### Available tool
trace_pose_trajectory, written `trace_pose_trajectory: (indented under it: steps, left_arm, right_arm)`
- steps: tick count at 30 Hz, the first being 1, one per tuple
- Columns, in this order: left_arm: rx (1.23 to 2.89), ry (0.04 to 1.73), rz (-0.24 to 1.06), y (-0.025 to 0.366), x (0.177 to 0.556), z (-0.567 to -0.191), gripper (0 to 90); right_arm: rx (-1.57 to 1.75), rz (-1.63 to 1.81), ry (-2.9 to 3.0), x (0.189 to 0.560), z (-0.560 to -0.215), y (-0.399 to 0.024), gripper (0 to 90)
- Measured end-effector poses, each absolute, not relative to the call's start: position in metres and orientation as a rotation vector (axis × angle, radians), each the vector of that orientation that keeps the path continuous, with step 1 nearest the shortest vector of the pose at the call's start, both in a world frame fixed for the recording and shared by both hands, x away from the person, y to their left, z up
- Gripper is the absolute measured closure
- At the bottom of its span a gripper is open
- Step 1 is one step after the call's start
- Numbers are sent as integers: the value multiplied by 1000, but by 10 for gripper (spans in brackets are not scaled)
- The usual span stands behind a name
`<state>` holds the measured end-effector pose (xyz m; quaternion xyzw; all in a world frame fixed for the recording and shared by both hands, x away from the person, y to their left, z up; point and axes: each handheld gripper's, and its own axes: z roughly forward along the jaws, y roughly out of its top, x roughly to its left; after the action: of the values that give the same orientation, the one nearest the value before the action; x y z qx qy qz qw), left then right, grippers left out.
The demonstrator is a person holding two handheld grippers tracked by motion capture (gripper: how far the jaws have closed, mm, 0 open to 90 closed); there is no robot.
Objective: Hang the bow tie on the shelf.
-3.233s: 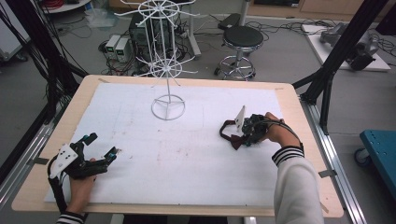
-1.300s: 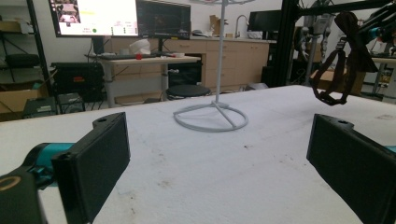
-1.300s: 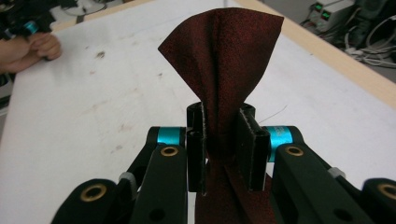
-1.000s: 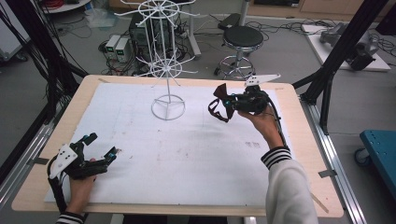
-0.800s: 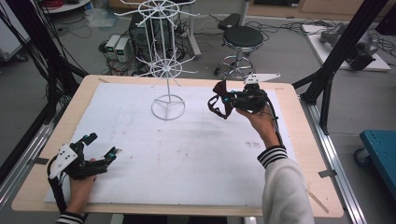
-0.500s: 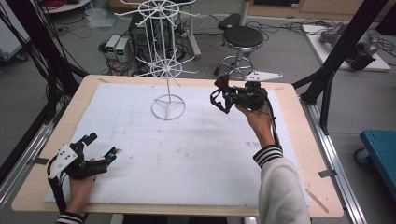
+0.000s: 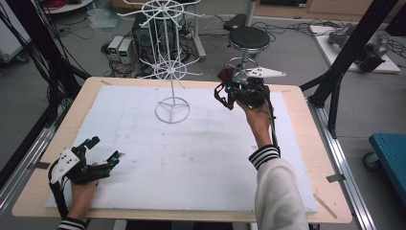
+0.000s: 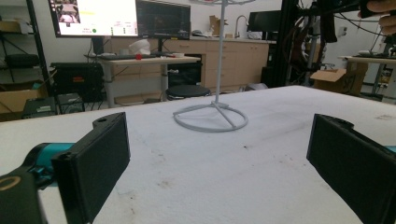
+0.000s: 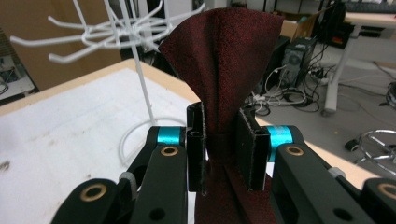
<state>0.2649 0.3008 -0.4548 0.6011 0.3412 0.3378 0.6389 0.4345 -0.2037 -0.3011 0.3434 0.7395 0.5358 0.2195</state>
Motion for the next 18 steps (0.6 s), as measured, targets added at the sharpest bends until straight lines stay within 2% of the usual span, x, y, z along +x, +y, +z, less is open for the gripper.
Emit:
trace_pose_trajectory:
  steps: [18]
  left_arm:
    - [1372, 778, 769, 301, 265, -455, 64]
  right_arm:
    - [978, 1458, 1957, 444, -278, -178, 759]
